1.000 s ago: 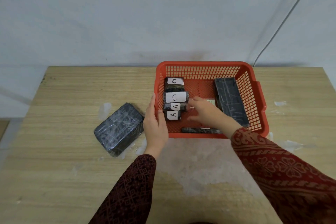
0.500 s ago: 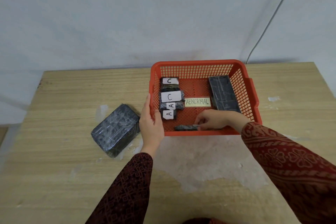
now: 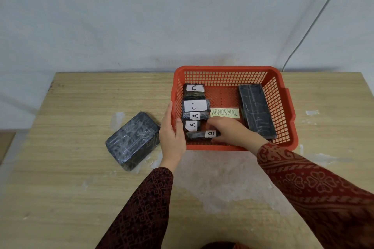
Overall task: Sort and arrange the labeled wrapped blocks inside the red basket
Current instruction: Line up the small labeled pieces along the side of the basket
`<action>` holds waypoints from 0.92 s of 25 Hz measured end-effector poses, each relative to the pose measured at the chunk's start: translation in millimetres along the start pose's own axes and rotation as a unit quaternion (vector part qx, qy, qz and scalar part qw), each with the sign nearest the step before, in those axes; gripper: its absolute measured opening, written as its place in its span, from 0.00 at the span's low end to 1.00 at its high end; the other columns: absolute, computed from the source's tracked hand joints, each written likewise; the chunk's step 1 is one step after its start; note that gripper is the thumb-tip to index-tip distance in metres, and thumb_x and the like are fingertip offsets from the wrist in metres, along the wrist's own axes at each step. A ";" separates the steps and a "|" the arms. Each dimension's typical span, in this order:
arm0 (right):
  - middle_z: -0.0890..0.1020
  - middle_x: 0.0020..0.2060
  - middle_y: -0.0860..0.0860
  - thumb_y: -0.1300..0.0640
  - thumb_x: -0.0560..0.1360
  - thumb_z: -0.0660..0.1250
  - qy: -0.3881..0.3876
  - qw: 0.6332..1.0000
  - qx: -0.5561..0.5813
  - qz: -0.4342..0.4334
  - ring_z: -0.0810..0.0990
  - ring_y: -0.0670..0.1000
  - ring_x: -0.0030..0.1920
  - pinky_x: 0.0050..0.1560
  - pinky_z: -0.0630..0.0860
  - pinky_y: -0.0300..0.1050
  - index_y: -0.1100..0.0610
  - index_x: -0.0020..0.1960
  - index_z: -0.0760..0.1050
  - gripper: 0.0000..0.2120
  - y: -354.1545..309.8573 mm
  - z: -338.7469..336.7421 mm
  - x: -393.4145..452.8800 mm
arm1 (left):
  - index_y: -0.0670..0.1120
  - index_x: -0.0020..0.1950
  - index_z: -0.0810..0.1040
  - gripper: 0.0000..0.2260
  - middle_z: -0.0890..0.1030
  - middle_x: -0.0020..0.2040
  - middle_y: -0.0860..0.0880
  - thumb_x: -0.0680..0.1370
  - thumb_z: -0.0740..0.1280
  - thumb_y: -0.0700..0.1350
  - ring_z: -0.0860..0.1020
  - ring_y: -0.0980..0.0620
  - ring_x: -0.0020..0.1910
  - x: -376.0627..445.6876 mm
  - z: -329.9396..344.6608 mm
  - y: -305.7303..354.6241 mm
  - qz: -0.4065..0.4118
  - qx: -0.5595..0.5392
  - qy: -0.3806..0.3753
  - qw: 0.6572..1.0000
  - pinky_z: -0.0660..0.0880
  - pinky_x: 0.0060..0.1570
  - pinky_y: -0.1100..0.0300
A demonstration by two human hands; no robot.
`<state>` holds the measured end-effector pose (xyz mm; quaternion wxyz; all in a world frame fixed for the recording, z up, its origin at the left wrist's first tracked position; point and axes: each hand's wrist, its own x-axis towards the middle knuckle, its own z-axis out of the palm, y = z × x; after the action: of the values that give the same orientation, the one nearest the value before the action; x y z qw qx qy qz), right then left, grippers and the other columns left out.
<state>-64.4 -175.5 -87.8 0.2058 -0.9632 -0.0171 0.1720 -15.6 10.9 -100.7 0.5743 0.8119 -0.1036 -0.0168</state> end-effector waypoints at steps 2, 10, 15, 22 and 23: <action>0.80 0.52 0.53 0.54 0.68 0.72 -0.009 0.999 -0.040 -0.001 0.79 0.55 0.49 0.43 0.76 0.50 0.54 0.54 0.72 0.17 -5.2 2.8 7.2 | 0.53 0.76 0.63 0.23 0.69 0.70 0.60 0.80 0.56 0.46 0.69 0.62 0.69 0.4 0.1 0.3 0.001 0.000 -0.001 1.000 0.67 0.67 0.65; 0.79 0.52 0.54 0.49 0.69 0.72 -0.033 0.999 -0.034 0.019 0.78 0.57 0.51 0.43 0.72 0.48 0.55 0.57 0.73 0.20 -13.2 7.4 15.0 | 0.51 0.76 0.63 0.23 0.69 0.71 0.57 0.81 0.56 0.41 0.69 0.59 0.70 0.0 -0.6 0.4 0.006 0.012 -0.003 1.000 0.66 0.68 0.66; 0.78 0.55 0.53 0.47 0.74 0.67 0.036 0.998 0.026 0.051 0.76 0.54 0.56 0.53 0.76 0.52 0.55 0.61 0.74 0.19 -10.2 -6.8 -9.8 | 0.53 0.76 0.61 0.23 0.68 0.71 0.58 0.82 0.56 0.40 0.68 0.60 0.69 -1.0 -3.0 3.9 -0.003 0.020 -0.015 1.000 0.67 0.68 0.62; 0.67 0.67 0.58 0.52 0.73 0.69 0.190 0.950 0.045 0.242 0.66 0.60 0.67 0.66 0.69 0.57 0.57 0.64 0.70 0.22 25.9 -19.1 -73.9 | 0.46 0.71 0.70 0.20 0.75 0.65 0.44 0.78 0.63 0.42 0.72 0.46 0.62 -3.3 -5.9 21.4 0.054 0.305 0.024 0.951 0.66 0.64 0.46; 0.67 0.67 0.59 0.53 0.73 0.69 0.196 0.944 0.064 0.257 0.66 0.60 0.67 0.66 0.68 0.55 0.58 0.64 0.70 0.22 28.2 -18.4 -81.6 | 0.44 0.68 0.72 0.19 0.74 0.66 0.43 0.77 0.64 0.42 0.71 0.43 0.65 -3.4 -3.1 26.6 0.088 0.341 0.033 0.935 0.63 0.67 0.43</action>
<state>-136.0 -217.0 -56.9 0.2152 -0.9343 0.2828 0.0276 -22.5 5.9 -75.1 0.2653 0.9466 -0.1551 0.0975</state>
